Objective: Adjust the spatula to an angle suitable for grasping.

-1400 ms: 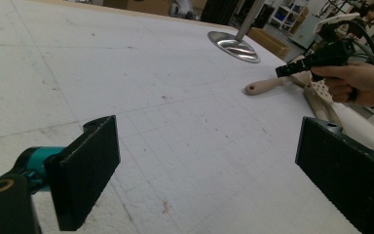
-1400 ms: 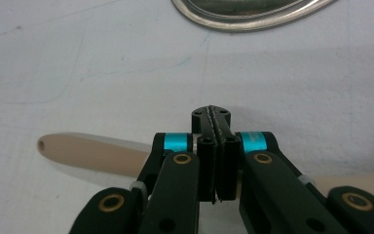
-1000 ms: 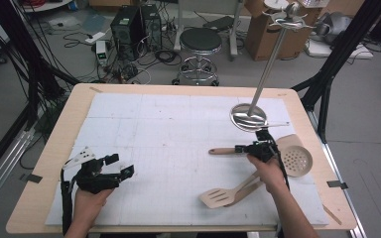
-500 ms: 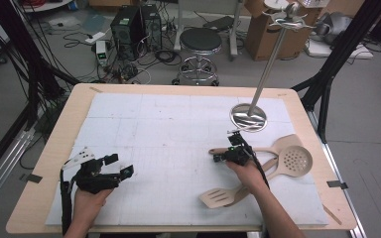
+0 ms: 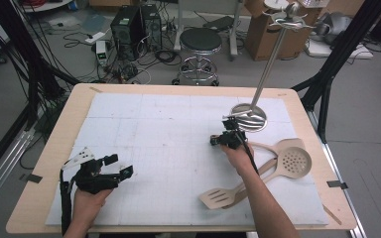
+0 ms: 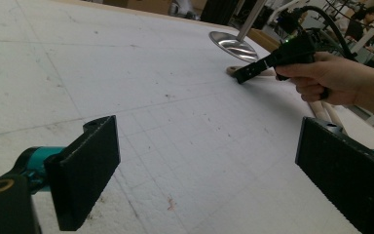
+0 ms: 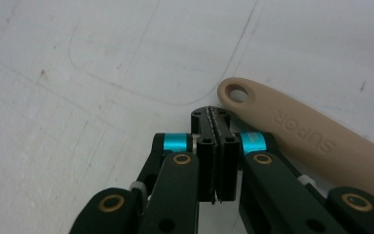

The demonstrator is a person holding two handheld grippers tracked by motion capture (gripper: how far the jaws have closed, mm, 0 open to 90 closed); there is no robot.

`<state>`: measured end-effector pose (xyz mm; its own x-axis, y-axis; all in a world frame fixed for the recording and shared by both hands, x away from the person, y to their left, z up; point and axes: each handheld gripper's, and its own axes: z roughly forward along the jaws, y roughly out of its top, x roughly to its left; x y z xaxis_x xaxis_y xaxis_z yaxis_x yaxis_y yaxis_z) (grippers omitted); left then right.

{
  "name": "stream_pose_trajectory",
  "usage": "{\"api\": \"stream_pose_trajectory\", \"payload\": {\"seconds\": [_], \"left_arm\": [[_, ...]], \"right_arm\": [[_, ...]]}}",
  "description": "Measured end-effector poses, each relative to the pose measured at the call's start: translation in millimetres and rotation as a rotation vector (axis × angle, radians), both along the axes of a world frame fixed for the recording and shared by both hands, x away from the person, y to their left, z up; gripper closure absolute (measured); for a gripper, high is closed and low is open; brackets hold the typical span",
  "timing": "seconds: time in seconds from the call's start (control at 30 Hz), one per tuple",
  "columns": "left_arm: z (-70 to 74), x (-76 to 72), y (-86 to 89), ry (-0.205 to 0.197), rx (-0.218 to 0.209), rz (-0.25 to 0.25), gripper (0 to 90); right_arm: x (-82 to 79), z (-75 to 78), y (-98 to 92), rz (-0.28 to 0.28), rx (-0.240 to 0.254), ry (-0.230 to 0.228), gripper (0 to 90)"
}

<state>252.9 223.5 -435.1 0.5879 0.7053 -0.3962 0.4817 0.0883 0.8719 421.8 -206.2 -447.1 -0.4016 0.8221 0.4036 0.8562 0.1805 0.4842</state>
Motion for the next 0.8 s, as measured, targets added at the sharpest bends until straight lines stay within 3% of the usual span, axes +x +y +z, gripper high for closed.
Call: {"api": "stream_pose_trajectory", "payload": {"seconds": [0.27, 0.3, 0.4, 0.43, 0.47, 0.5, 0.63, 0.8], "left_arm": [[0.9, -1.6, 2.1, -0.007, 0.006, -0.001, 9.6], [0.9, -1.8, 2.7, -0.007, 0.009, 0.0, 9.6], [-0.5, 0.3, 4.9, -0.003, 0.002, 0.005, 9.6], [-0.8, 1.1, 5.6, 0.003, 0.0, 0.006, 9.6], [-1.2, 1.9, 6.2, 0.0, -0.001, 0.005, 9.7], [-1.5, 2.3, 6.4, 0.0, -0.002, 0.003, 9.7], [-3.1, 2.5, 5.5, 0.009, -0.001, -0.008, 9.7], [-1.7, 3.6, 0.0, 0.001, 0.004, -0.021, 9.6]], "right_arm": [[2.1, -0.4, -5.9, -0.028, 0.005, -0.008, 89.8], [-0.6, 3.5, -11.5, -0.032, 0.04, -0.001, 79.9], [-5.1, 14.2, -26.8, -0.061, 0.1, -0.034, 70.9], [-5.1, 14.2, -26.8, -0.061, 0.1, -0.034, 70.9], [-8.3, 21.6, -38.2, -0.079, 0.13, -0.055, 63.3], [-8.3, 21.6, -38.2, -0.079, 0.13, -0.055, 63.3], [-14.8, 29.9, -61.0, -0.092, 0.145, -0.061, 48.6], [-20.9, 30.7, -89.6, -0.123, 0.109, -0.064, 44.9]]}}
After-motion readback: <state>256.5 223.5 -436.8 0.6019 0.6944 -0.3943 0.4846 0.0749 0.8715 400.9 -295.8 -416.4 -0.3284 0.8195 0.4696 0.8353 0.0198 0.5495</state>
